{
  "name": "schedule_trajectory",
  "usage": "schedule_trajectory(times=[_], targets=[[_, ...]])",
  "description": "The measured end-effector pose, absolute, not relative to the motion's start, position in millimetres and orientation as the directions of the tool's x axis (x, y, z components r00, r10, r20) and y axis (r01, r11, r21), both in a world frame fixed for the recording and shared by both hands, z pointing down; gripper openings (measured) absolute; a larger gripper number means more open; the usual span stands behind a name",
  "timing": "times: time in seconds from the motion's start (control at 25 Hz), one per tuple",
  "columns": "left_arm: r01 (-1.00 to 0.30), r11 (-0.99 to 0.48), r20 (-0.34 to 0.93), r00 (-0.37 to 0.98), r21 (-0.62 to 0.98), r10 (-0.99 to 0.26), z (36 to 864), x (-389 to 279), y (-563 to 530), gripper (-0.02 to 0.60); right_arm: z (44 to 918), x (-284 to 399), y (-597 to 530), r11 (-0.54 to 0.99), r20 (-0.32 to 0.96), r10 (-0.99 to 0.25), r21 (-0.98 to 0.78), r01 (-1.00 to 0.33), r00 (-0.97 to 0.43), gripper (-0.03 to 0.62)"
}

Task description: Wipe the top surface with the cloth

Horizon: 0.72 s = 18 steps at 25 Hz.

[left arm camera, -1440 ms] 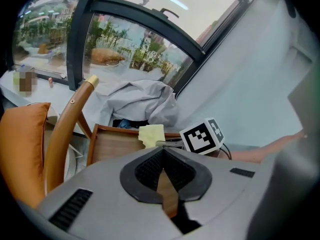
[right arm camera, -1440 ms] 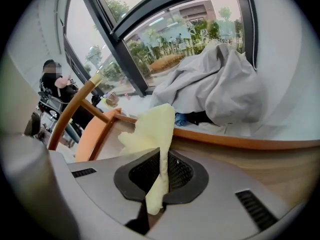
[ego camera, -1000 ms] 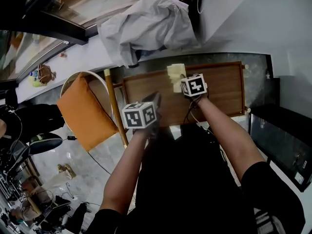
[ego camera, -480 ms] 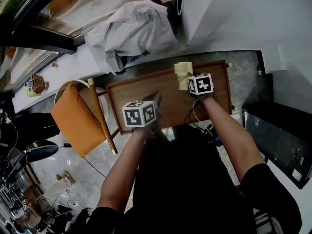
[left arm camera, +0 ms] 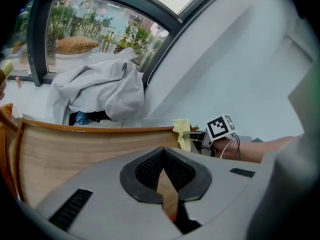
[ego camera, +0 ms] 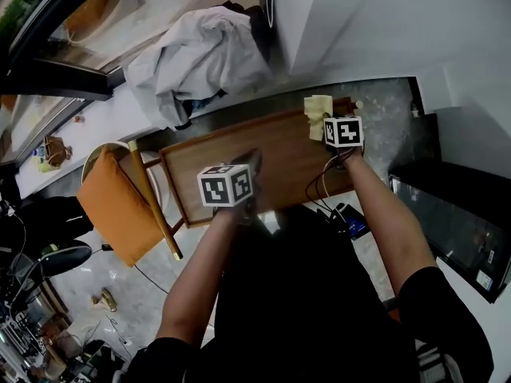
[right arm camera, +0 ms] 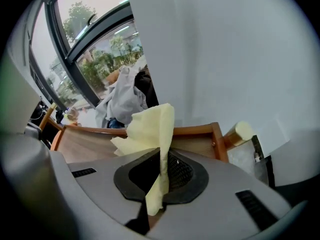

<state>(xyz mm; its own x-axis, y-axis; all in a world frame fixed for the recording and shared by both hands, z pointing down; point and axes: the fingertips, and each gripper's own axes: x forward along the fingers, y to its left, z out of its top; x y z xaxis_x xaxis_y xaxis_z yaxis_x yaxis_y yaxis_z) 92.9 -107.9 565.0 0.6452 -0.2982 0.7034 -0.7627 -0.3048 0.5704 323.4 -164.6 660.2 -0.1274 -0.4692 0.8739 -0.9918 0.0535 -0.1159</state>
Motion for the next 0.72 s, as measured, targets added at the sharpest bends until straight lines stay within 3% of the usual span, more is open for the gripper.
schedule_trajectory(times=[0.72], targets=[[-0.763, -0.29, 0.693, 0.646, 0.578, -0.319, 555.1, 82.4, -108.2, 0.008, 654.3, 386.5, -156.5, -0.128, 0.894, -0.441, 0.029, -0.991, 0.083, 0.032]])
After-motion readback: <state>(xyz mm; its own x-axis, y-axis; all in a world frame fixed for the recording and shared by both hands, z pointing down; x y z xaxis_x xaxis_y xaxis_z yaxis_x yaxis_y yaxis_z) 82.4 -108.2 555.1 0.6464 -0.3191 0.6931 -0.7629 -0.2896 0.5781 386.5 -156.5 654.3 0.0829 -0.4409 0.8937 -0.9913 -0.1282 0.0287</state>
